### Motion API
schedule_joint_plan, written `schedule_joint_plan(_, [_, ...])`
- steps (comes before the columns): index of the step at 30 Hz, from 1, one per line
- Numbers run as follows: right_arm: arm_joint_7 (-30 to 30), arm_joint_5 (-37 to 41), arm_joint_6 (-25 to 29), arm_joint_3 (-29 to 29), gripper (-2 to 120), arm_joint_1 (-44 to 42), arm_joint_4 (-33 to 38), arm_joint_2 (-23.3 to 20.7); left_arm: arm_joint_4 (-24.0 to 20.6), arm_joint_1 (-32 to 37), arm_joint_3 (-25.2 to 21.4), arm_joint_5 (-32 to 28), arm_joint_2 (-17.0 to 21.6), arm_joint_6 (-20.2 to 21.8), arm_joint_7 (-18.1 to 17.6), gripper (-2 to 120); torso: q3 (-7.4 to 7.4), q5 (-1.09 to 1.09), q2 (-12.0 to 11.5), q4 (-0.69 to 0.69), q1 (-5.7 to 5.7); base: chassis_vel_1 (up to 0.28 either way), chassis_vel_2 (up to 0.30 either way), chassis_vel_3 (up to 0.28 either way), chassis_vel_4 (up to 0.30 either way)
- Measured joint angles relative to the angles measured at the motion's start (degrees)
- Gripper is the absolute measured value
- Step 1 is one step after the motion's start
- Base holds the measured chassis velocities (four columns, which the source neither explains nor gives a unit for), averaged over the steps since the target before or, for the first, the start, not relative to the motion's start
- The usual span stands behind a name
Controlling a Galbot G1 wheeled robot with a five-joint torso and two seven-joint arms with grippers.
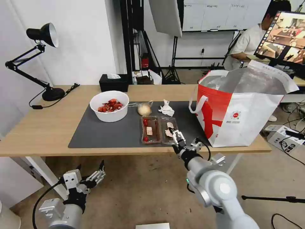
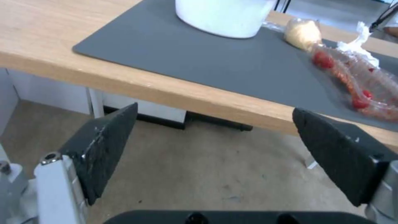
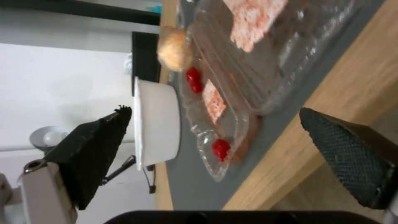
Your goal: Pick up the trash from the table and place it into the takeout bag.
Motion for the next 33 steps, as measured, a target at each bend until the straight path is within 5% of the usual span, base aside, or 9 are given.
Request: schedule_joint_plan(33, [-0.1, -1.5, 0.2, -0.1, 100, 2.3, -4.4, 3.9, 0.6, -0.3, -0.3, -0.4, 0.1, 0.0, 0.1, 100, 0.0, 0.01, 0.0, 0.0, 0.0, 0.0, 0.0, 0.0, 0.0])
